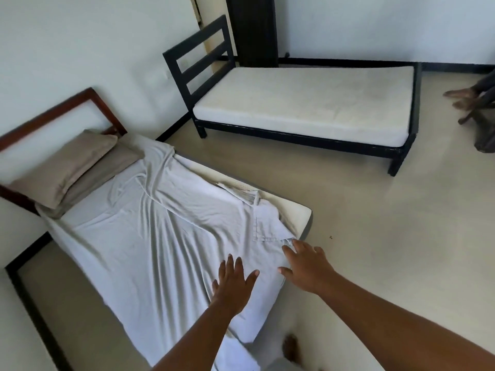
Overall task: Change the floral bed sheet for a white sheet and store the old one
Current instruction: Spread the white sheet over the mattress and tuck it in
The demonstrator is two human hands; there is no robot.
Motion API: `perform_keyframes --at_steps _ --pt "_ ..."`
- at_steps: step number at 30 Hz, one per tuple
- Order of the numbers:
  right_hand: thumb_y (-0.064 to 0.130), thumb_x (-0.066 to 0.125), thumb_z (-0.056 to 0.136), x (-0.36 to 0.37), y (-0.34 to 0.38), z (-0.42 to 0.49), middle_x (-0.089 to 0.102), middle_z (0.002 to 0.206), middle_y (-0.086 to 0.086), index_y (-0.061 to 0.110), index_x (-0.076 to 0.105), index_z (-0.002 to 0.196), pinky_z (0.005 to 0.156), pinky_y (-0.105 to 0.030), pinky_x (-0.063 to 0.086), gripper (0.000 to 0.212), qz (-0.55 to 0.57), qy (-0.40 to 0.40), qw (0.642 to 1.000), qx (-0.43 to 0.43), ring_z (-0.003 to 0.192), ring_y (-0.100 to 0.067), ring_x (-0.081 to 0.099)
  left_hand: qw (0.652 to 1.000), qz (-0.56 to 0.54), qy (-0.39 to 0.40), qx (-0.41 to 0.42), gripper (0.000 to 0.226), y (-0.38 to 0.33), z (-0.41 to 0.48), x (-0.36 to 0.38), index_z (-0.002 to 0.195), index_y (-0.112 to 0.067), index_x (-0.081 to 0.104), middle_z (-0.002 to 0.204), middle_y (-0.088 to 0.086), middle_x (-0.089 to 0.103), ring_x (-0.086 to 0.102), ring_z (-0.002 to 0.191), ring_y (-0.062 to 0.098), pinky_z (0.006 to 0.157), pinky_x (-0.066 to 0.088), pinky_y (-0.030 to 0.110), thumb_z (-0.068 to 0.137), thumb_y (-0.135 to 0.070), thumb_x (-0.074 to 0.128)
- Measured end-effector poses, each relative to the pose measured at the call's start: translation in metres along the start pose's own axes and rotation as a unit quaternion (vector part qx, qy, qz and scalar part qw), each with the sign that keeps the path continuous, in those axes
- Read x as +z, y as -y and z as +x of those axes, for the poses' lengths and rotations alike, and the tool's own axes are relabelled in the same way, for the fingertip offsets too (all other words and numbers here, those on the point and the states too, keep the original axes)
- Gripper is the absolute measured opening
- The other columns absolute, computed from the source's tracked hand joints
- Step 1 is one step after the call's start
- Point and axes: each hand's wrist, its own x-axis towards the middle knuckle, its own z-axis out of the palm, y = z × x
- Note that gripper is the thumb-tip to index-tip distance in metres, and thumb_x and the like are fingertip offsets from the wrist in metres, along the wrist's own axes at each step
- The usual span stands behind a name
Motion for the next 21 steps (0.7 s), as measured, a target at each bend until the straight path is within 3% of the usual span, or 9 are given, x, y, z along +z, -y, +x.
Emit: perform_keyframes --at_steps 21 --pt "0.056 0.04 0.102 -0.086 -0.033 0.228 0.013 0.166 -0.015 0.02 0.022 0.158 0.118 -0.051 0.02 0.07 -0.102 0.082 0.984 -0.124 0.153 -0.029 0.017 0.992 -0.101 0.012 -0.077 0.084 -0.02 0.217 -0.065 0.159 -0.019 0.008 0.168 0.002 -0.006 -0.006 0.154 0.024 0.12 0.016 0.058 0.096 -0.072 0.022"
